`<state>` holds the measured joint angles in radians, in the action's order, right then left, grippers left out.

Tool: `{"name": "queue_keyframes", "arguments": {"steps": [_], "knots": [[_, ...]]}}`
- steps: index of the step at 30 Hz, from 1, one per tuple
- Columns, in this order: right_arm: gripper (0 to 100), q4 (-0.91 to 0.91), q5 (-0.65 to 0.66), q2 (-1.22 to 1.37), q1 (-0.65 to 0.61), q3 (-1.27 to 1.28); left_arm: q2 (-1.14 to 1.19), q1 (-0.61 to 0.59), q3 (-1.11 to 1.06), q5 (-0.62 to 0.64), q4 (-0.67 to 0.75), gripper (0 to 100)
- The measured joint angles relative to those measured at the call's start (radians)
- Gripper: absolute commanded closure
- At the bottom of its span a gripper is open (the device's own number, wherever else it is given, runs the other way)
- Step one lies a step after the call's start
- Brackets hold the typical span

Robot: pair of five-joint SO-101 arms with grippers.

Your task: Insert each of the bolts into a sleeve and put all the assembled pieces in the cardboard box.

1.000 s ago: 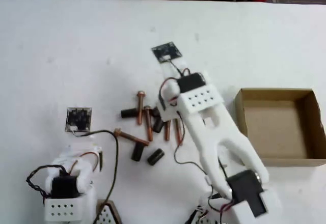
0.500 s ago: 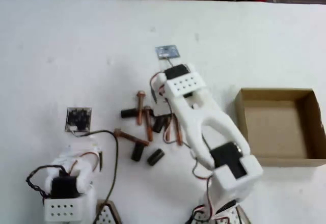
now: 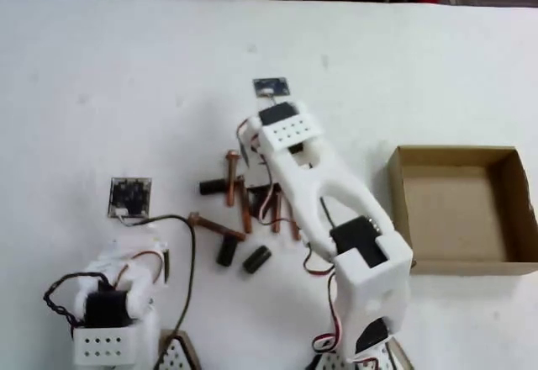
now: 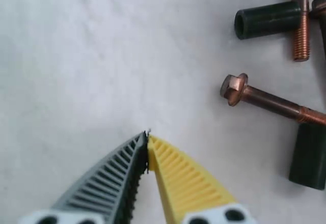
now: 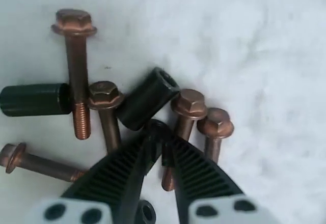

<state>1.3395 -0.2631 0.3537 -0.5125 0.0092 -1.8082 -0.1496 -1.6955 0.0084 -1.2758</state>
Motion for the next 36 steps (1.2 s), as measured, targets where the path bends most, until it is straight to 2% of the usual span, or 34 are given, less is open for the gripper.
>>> {"name": "queue_keyframes", "arguments": {"steps": [8,14,27,33,36], "knots": [[86.4,0.000,-0.009,0.000,-0.069,0.000,0.000,0.000,0.000,0.000,0.000,98],[86.3,0.074,-0.012,0.000,-0.103,0.000,0.000,0.000,0.000,0.000,0.000,98],[86.5,0.061,-0.064,0.118,-0.075,-0.034,0.000,0.000,0.000,0.000,0.000,98],[86.5,0.061,-0.018,0.130,-0.066,-0.031,0.000,0.000,0.000,0.000,0.000,98],[91.3,0.064,0.009,0.130,-0.054,-0.031,0.000,0.000,0.000,0.000,0.000,98]]}}
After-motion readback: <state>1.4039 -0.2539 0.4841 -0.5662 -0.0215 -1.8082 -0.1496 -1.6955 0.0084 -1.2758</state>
